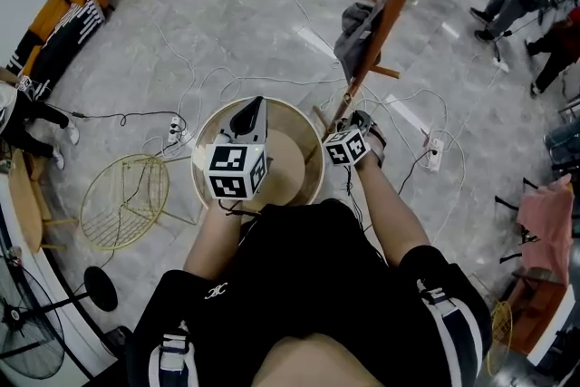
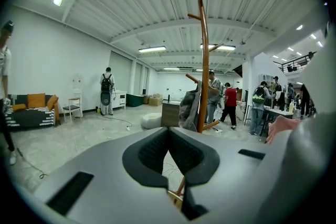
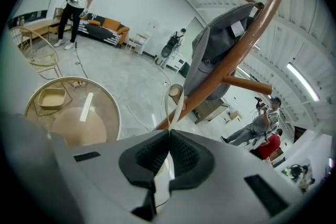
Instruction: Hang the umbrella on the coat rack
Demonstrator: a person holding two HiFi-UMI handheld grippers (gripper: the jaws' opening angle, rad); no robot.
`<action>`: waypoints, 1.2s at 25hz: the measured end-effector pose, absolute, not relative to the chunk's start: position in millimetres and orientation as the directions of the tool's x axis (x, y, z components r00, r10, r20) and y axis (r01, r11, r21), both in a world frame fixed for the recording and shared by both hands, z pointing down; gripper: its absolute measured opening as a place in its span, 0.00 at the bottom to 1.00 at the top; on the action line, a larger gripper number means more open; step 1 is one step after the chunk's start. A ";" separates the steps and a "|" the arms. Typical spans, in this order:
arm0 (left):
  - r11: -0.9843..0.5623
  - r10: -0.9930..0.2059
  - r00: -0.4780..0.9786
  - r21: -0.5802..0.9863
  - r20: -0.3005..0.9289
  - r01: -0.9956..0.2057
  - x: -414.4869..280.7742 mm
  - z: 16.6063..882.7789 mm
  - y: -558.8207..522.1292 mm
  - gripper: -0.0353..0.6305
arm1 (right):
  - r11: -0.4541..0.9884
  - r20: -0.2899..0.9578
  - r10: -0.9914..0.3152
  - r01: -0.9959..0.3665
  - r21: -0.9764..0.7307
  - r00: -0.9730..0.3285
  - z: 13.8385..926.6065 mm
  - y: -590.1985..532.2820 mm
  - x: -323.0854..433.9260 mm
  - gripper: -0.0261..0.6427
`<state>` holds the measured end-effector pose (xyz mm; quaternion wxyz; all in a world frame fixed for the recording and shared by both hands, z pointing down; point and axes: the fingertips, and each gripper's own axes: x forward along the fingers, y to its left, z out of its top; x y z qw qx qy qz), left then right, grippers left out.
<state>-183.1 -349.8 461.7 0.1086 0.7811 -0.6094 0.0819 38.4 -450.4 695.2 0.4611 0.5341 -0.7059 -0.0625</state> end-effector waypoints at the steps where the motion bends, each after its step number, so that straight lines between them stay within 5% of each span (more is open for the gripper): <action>1: -0.231 -0.935 0.242 0.069 0.261 -0.970 -183.8 461.6 -350.7 0.08 | 0.421 0.586 -0.810 -0.697 0.580 -0.001 696.4 -452.5 40.0 0.06; 30: -0.146 -0.934 0.151 0.042 0.325 -0.988 -210.8 482.7 -337.2 0.08 | 0.463 0.656 -0.751 -0.767 0.444 -0.073 745.3 -504.0 39.9 0.08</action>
